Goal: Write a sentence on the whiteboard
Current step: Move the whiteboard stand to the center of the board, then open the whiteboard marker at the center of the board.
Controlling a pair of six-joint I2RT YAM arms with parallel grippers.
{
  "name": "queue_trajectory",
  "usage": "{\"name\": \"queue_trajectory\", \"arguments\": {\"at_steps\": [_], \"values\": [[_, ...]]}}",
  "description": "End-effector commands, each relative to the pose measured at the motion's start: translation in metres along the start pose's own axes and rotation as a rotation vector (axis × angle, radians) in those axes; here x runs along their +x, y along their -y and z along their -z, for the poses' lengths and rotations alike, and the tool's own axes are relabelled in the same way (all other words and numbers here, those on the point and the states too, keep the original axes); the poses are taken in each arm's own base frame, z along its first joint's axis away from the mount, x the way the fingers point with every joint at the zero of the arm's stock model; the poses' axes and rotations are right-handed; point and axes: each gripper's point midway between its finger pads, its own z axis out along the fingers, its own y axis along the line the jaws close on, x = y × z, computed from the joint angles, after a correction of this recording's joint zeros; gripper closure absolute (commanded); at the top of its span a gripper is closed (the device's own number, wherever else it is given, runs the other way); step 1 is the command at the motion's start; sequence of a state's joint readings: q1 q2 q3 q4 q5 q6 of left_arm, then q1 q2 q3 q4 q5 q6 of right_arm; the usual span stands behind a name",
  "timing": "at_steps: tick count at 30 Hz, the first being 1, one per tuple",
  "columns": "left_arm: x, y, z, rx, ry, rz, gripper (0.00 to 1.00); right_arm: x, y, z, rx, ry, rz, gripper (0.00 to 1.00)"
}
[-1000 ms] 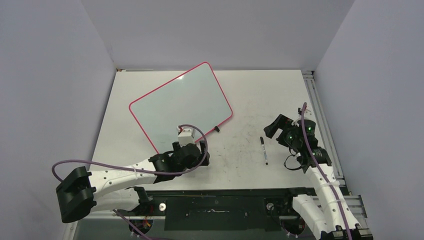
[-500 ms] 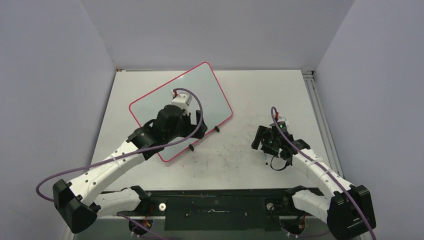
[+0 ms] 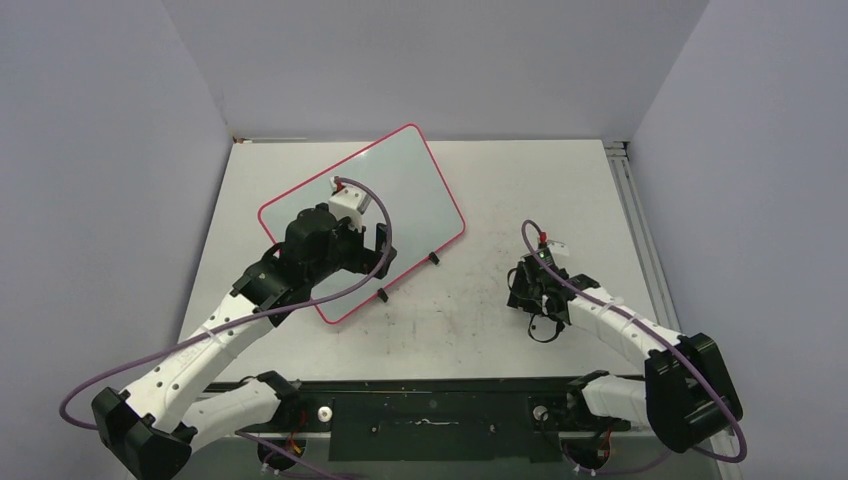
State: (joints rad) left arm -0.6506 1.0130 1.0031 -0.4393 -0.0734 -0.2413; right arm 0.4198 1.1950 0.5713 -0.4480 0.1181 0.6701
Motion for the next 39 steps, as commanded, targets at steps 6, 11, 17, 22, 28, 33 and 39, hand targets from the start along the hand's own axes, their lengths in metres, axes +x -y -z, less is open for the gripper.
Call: {"name": "queue_trajectory", "arguments": {"at_steps": [6, 11, 17, 22, 28, 33, 39], "values": [[-0.015, 0.001, 0.006, 0.038, 0.129, -0.044, 0.03, -0.011, 0.011, -0.009, 0.094, 0.03, 0.031, 0.47], [-0.013, 0.003, 0.008, 0.055, 0.148, -0.058, 0.03, -0.011, 0.007, -0.012, 0.078, 0.021, 0.059, 0.53], [-0.009, 0.001, 0.007, 0.051, 0.139, -0.063, 0.03, -0.004, -0.01, -0.017, -0.014, -0.018, 0.098, 0.64], [-0.006, 0.003, 0.005, 0.063, 0.13, -0.063, 0.03, 0.002, -0.014, -0.023, -0.022, -0.046, 0.12, 0.72], [-0.005, 0.008, 0.006, 0.094, 0.134, -0.082, 0.03, 0.007, -0.021, -0.024, -0.04, -0.062, 0.15, 0.93], [-0.001, 0.019, 0.01, 0.14, 0.148, -0.143, 0.04, 0.003, -0.039, -0.011, -0.096, -0.057, 0.208, 0.95], [0.007, 0.044, 0.021, 0.278, 0.169, -0.225, 0.04, 0.014, -0.089, 0.038, -0.32, -0.1, 0.297, 0.95]]}}
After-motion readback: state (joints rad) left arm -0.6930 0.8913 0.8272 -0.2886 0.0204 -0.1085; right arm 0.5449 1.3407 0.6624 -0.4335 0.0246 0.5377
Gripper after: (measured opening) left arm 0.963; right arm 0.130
